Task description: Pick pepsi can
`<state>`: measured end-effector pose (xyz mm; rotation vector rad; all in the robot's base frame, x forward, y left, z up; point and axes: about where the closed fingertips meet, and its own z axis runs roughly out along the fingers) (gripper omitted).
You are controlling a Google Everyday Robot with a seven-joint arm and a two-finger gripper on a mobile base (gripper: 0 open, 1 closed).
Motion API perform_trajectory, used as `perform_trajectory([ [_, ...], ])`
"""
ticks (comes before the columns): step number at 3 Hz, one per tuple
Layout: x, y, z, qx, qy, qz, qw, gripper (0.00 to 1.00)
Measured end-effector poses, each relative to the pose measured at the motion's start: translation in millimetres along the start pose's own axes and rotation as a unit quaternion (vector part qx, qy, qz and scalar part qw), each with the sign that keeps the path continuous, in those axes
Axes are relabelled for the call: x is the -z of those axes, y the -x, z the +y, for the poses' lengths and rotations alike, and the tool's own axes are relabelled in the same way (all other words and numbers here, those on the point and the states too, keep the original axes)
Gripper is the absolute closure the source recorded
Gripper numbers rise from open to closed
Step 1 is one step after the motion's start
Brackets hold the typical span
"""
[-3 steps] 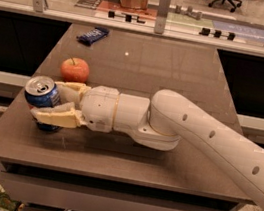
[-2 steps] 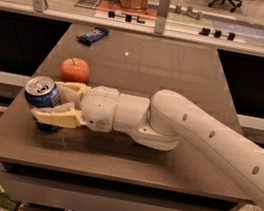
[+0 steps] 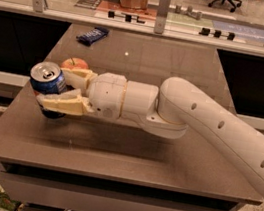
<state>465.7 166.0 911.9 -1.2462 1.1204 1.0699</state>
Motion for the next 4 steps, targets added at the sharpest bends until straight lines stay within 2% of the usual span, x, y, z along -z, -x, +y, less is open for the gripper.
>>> perform_trajectory([
  [1,9.9,21.6,-7.9,0.020,-0.005,0.000,0.9998,1.00],
  [2,20.9,53.2,-15.3,0.049,-0.012,0.003,0.9987,1.00],
  [4,32.5,111.9,-25.9,0.103,-0.020,0.015,0.9944,1.00],
])
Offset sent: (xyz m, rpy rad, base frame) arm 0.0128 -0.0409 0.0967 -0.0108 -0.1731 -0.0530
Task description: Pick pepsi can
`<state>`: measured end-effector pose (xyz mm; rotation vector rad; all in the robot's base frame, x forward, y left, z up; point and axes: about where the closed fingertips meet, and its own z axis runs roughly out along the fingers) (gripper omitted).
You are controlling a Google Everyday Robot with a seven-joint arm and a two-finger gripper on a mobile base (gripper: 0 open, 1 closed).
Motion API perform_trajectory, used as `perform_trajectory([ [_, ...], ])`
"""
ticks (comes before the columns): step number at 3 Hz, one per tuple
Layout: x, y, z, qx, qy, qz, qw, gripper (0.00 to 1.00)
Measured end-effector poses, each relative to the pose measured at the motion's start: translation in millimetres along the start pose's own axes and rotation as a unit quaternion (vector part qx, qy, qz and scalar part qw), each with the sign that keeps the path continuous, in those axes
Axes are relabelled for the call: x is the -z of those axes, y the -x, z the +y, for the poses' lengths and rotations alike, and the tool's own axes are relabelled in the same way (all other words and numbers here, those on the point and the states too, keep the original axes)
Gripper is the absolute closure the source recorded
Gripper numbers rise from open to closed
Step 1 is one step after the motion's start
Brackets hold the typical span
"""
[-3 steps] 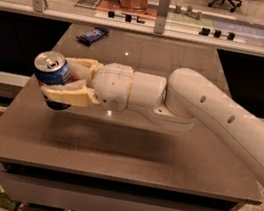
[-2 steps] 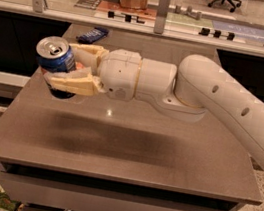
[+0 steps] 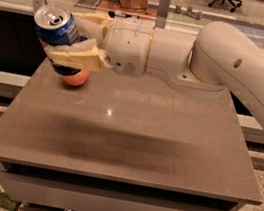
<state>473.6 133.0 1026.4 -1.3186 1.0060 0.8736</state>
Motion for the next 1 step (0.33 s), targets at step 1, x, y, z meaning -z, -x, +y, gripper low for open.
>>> perform_trajectory([
  [1,-0.1,0.1,0.1,0.000,0.000,0.000,1.0000,1.00],
])
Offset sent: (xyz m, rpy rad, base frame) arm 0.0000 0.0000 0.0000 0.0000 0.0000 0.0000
